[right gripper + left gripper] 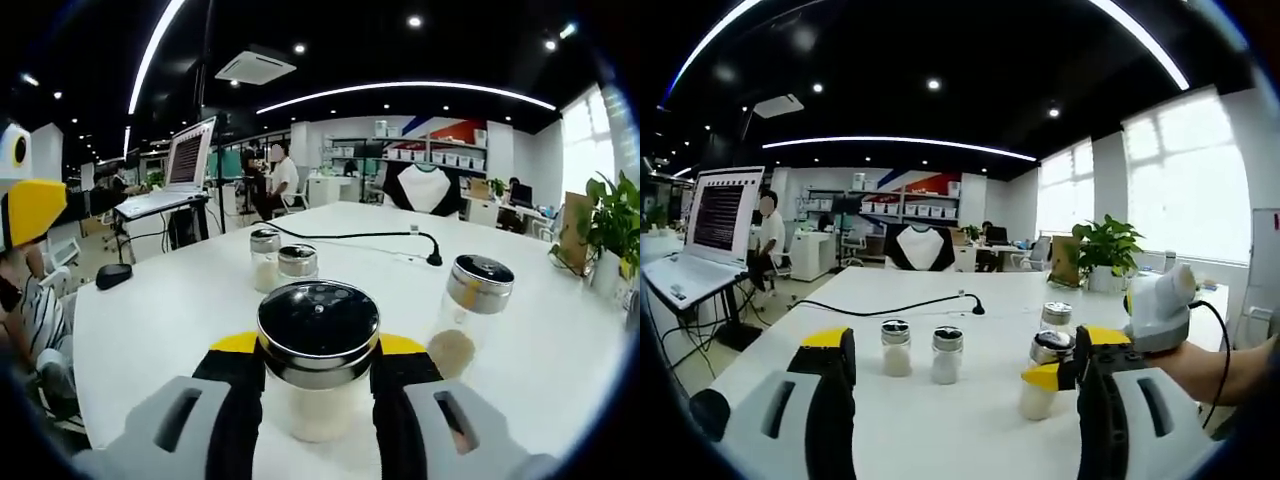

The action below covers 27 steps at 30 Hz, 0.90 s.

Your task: Rotate the seasoning bottle until the label or dispensing opening points toward the visible target arrow and the bottle remains upright within the marked orientation range

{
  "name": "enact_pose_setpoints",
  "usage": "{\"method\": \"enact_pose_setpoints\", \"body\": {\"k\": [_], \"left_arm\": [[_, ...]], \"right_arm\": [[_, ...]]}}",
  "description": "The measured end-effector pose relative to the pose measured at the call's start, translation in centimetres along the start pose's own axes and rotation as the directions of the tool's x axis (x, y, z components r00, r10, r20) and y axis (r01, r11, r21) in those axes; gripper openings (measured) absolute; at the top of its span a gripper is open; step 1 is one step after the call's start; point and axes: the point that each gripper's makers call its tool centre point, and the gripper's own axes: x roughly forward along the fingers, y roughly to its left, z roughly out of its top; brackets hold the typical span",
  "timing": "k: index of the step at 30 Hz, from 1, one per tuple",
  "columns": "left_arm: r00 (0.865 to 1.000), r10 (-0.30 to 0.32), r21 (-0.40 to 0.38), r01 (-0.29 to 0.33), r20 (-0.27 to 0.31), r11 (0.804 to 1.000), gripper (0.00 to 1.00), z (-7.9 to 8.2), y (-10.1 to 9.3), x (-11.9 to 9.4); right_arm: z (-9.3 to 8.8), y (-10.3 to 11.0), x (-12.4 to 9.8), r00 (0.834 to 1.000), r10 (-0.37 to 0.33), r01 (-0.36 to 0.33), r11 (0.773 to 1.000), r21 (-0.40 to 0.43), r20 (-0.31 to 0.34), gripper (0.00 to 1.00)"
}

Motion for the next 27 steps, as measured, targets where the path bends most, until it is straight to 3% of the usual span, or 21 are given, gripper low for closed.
{"method": "enact_pose_setpoints", "body": {"k": [12, 27], "left_arm": [[1.000, -0.005, -0.002, 0.005, -0.006, 1.000, 0.96, -0.3, 0.0, 0.0], [0.999, -0.032, -0.011, 0.032, -0.007, 0.999, 0.96, -0.3, -0.3, -0.2]], "right_arm": [[-0.5, 1.0, -1.2, 0.999, 0.039, -0.039, 0.999, -0.008, 0.005, 0.40], [-0.4, 1.0, -1.3, 0.999, 0.039, -0.039, 0.999, -0.011, 0.003, 0.40]]}}
